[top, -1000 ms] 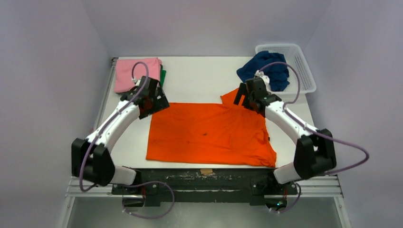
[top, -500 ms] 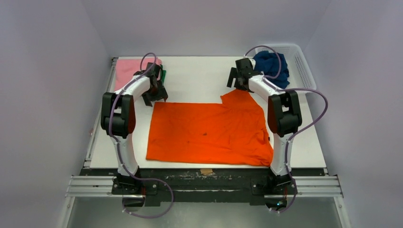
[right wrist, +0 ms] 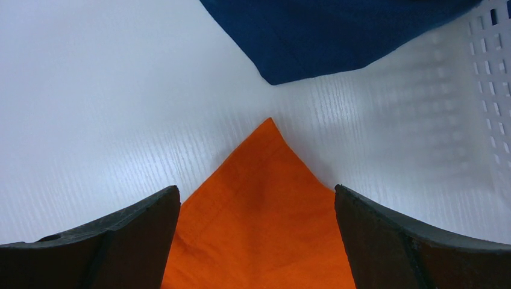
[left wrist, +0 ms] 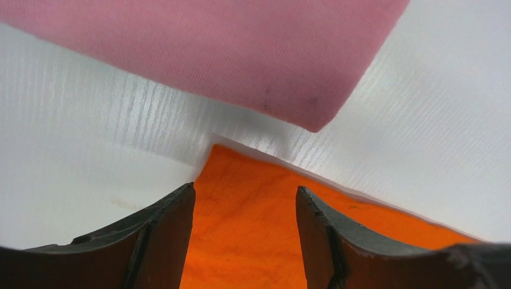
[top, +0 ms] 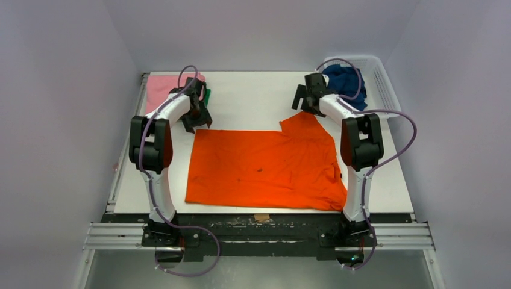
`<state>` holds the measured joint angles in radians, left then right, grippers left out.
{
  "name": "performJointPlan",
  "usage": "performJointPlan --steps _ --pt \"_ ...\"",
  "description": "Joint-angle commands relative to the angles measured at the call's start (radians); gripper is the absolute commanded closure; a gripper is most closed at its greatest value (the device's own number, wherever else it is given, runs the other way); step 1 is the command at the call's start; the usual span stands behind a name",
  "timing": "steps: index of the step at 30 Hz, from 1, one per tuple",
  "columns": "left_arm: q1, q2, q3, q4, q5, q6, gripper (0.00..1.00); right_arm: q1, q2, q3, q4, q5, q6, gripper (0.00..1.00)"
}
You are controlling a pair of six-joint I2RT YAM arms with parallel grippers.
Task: Fold and stack the t-shirts
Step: Grab the side of the flattened tshirt furthest away from the robot with both arms
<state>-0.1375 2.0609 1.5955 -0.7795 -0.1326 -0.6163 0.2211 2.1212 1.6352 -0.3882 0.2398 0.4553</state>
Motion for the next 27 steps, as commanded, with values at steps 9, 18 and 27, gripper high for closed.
performJointPlan --steps 9,18,27 --pt "0.007 -0.01 0.032 0.018 0.084 -0.024 0.4 -0.005 -0.25 -0.258 0.037 -0.128 -0.084 0.11" --pt "0.007 -0.005 0.037 -0.045 0.027 -0.058 0.41 0.037 -0.465 -0.541 0.049 -0.11 -0.056 0.11" --pt "0.006 -0.016 0.029 -0.041 0.049 -0.078 0.41 0.016 -0.317 -0.523 -0.033 -0.091 0.007 0.12"
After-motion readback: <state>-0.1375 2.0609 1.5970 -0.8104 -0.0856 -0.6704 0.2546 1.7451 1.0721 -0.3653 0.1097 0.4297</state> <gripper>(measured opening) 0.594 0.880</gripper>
